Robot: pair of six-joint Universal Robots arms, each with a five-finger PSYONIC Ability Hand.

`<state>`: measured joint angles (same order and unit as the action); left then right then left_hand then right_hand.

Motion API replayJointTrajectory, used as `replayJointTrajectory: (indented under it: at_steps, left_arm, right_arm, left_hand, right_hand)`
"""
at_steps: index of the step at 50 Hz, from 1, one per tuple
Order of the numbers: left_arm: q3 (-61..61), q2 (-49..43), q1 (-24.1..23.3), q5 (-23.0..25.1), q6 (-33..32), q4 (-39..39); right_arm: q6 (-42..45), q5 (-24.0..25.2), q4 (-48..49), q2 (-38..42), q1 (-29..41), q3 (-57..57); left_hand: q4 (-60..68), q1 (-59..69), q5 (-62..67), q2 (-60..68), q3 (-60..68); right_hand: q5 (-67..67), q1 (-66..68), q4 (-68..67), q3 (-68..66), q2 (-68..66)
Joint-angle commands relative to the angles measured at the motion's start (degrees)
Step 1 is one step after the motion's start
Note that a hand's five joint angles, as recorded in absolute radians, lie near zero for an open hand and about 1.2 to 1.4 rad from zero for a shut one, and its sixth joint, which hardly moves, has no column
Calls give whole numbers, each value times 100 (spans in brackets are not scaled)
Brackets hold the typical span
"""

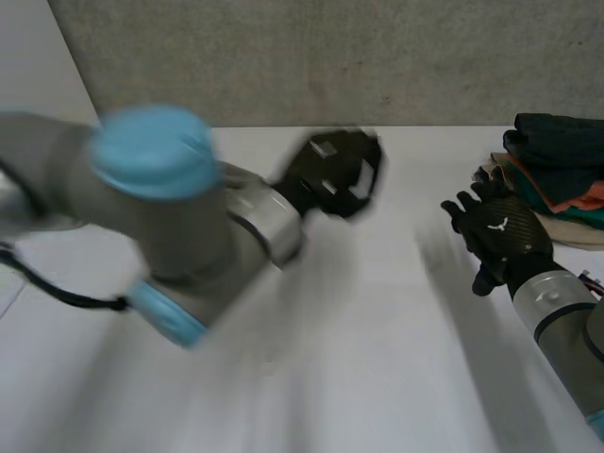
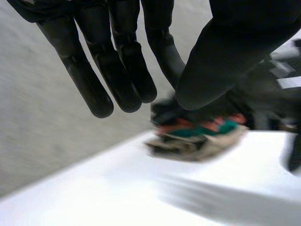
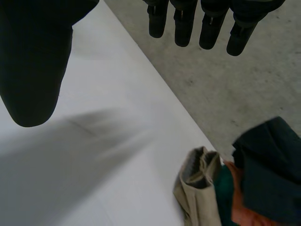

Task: Fold the laundry.

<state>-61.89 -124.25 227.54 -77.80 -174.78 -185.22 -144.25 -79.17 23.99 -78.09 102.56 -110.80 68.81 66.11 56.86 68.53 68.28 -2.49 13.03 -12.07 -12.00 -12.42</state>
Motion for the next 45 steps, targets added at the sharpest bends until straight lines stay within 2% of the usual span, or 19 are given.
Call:
replayJointTrajectory:
  at_steps: [1, 2, 3, 4, 7, 8, 11, 12, 14, 18, 23, 27, 37, 40, 42, 44, 45]
  left_arm:
    - [643, -899, -492, -507, -21, -427]
    - [643, -882, -466, -569, -73, -445]
    - [635, -856, -430, -665, -100, -497]
    - [608, -742, -274, -849, -213, -541]
    - [521, -513, 148, -1044, -512, -533]
    - [407, -339, 533, -1096, -809, -516]
    - [283, -170, 1107, -1106, -1242, -507]
    - [248, -161, 1439, -1106, -1565, -481]
    - [248, -178, 1678, -1088, -1830, -445]
    - [397, -432, 2144, -931, -2534, -428]
    - [923, -1354, 2934, -360, -3508, -393]
    - [1284, -1890, 3173, 18, -3782, -410]
    - [2339, -3095, 3419, 914, -3713, -427]
    - [2585, -3333, 3419, 1003, -3695, -428]
    - [2875, -3562, 3419, 1021, -3695, -428]
    - [3016, -3667, 3419, 1013, -3686, -419]
    - [3112, -3711, 3411, 995, -3686, -419]
  right_arm:
    - [-6, -107, 1, -22, -61, -3]
    - [-6, -107, 1, -22, -60, -3]
    - [-6, -99, -8, -14, -60, -3]
    - [-6, -99, -8, -14, -60, -3]
    - [-6, -90, 1, -14, -61, -12]
    - [-6, -81, 1, -14, -60, -3]
    - [-6, -81, 1, 13, -34, -3]
    - [-6, -81, 1, 21, -34, -3]
    - [-6, -81, 1, 39, -8, -3]
    - [-6, -81, -8, 39, 1, -21]
    - [3, -90, -8, 65, 10, -29]
    - [3, -107, 1, 180, 10, -21]
    - [3, -125, 1, 250, 19, -12]
    - [3, -134, 9, 259, 27, -3]
    - [3, -134, 9, 259, 27, 6]
    - [3, -134, 9, 259, 27, 6]
    - [3, -134, 9, 259, 27, 6]
  left_hand:
    - [-2833, -2562, -2638, -2805, -2780]
    - [-4430, -4160, -4235, -4402, -4378]
    - [-5296, -5025, -5101, -5268, -5243]
    - [-5521, -5251, -5326, -5493, -5468]
    - [-5540, -5270, -5345, -5512, -5487]
    - [-5523, -5253, -5328, -5495, -5470]
    - [-5490, -5219, -5295, -5462, -5437]
    - [-5456, -5186, -5261, -5428, -5403]
    - [-5422, -5152, -5228, -5394, -5370]
    - [-5405, -5135, -5210, -5377, -5353]
    - [-5321, -5051, -5126, -5293, -5268]
    - [-5321, -5051, -5126, -5293, -5269]
    - [-5271, -5001, -5076, -5243, -5218]
    - [-5187, -4917, -4992, -5159, -5134]
    - [-4584, -4314, -4389, -4556, -4532]
    - [-3193, -2923, -2999, -3166, -3141]
    - [-387, -117, -192, -359, -335]
  right_hand:
    - [249, -303, 207, 200, 242]
    - [249, -303, 207, 200, 242]
    - [249, -303, 207, 200, 242]
    - [249, -303, 207, 200, 242]
    - [249, -303, 207, 200, 242]
    - [249, -303, 207, 200, 242]
    - [249, -303, 207, 200, 242]
    - [249, -303, 207, 200, 242]
    - [249, -303, 207, 200, 242]
    - [249, -303, 207, 200, 242]
    - [249, -303, 207, 200, 242]
    - [249, -303, 207, 200, 242]
    - [249, -303, 207, 200, 242]
    - [249, -303, 207, 200, 242]
    - [249, -303, 207, 200, 242]
    - [249, -303, 207, 200, 242]
    - [249, -303, 207, 200, 242]
